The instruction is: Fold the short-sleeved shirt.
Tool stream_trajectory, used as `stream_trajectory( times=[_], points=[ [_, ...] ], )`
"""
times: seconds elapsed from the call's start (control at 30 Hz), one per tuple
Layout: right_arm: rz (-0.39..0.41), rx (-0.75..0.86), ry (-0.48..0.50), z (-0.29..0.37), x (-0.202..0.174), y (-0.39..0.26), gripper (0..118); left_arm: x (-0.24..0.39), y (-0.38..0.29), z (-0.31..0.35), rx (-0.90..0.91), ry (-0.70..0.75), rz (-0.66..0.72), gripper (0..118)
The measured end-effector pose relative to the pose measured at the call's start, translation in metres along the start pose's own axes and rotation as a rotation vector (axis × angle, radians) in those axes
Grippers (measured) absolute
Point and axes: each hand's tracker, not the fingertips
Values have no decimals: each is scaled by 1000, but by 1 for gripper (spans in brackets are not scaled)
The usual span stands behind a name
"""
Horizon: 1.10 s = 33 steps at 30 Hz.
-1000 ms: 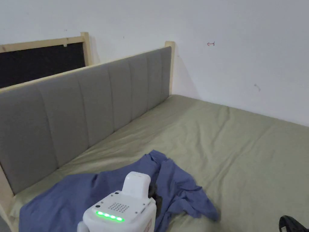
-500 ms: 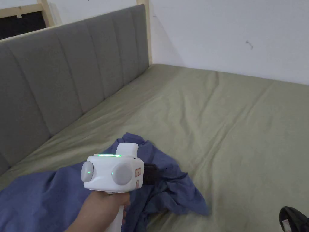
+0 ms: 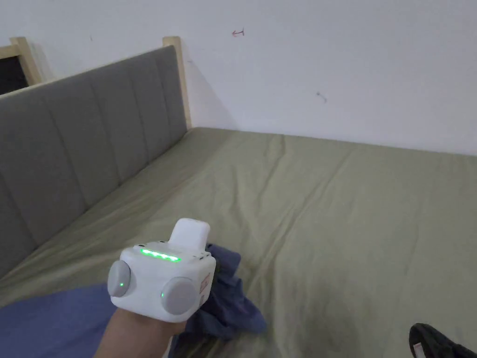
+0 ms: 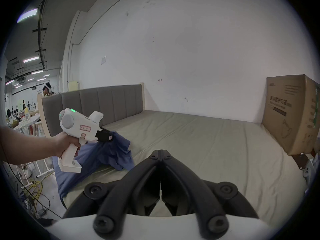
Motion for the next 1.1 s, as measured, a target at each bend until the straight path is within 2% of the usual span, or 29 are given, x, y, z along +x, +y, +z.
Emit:
stream_trajectory(
  times=[0.03,0.1,0.23,0.37,0.53,0.6,0.7,0.73,0.77,0.8,0.83,0.87,0.97,1.0,1.1],
  points=[
    [-4,15,-15,12,5,4,0,12,10,9,30,-6,-25,2],
    [0,34,-48,37,15,10,0,50,38,25,106,-139,-7,1],
    [2,75,-136,95,44,20,0,152,81,72,233,-319,-112,2],
    [2,112,-243,154,73,24,0,258,105,107,267,-561,-135,2],
    [26,112,-394,219,110,17,0,413,93,115,183,-798,-231,2],
    [4,103,-431,239,122,12,0,465,80,117,90,-838,-211,1],
    [3,64,-497,258,139,0,0,509,47,96,-55,-871,-202,2],
    [-1,50,-508,262,143,-3,0,516,36,84,-109,-871,-197,7],
    [-6,45,-518,264,147,-6,0,517,26,78,-125,-872,-175,22],
    [-14,40,-525,265,150,-11,0,515,16,73,-112,-866,-152,52],
    [-23,36,-530,266,153,-13,0,509,8,70,-91,-842,-143,99],
    [-31,34,-530,266,155,-16,0,502,2,68,-85,-809,-131,115],
    [-42,25,-525,257,156,-21,0,463,-2,66,-32,-771,-68,116],
    [-40,22,-520,253,156,-22,0,445,3,69,-26,-753,-70,111],
    [-29,18,-493,240,151,-24,0,378,2,90,74,-674,-50,108]
  ],
)
